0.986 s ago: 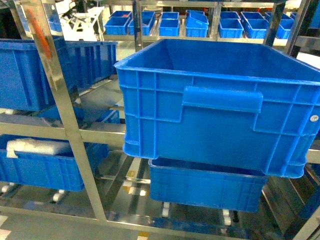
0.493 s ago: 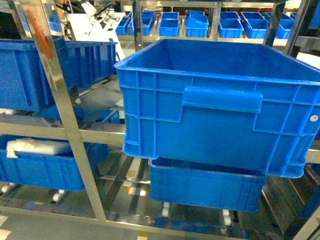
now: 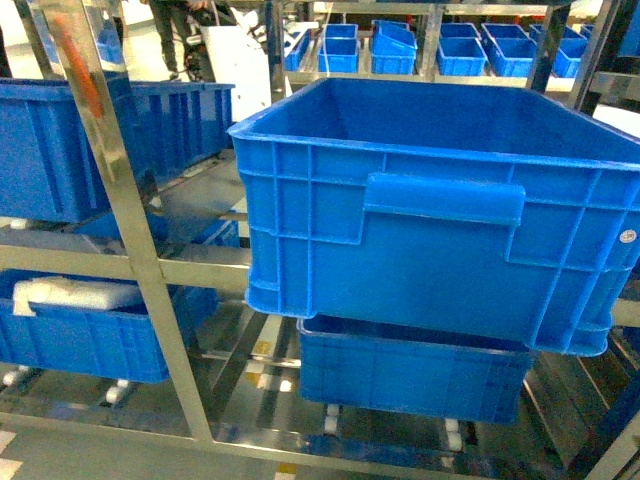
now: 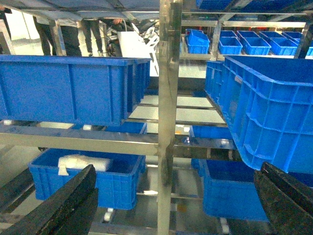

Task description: Pick red block from blue box to shelf

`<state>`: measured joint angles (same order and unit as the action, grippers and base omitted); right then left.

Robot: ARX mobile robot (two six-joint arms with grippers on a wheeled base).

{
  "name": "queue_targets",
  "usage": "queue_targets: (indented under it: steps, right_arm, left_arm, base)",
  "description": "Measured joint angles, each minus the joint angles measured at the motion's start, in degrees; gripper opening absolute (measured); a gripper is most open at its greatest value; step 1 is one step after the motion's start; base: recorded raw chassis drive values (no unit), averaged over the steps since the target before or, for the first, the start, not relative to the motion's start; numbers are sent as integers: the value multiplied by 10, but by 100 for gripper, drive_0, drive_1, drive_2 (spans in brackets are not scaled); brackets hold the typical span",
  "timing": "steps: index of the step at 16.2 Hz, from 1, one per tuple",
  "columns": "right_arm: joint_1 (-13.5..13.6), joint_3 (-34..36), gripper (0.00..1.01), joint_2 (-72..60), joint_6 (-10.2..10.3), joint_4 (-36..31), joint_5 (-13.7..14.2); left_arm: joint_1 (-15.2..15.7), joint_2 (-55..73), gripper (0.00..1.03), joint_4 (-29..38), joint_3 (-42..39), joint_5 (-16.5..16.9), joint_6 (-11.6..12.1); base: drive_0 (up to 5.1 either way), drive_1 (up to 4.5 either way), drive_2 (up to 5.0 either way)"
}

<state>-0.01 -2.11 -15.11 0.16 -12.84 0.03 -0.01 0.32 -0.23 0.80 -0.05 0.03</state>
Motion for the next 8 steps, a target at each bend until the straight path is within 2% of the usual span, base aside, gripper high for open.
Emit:
queue_targets:
  steps: [1,8]
  right_arm:
    - [0,0,100,0,0,0,0]
    - [0,0,98,0,0,0,0]
  left_arm:
    - [0,0,98,0,0,0,0]
    - [0,0,98,0,0,0,0]
  base:
    - [0,0,0]
    - [0,0,0]
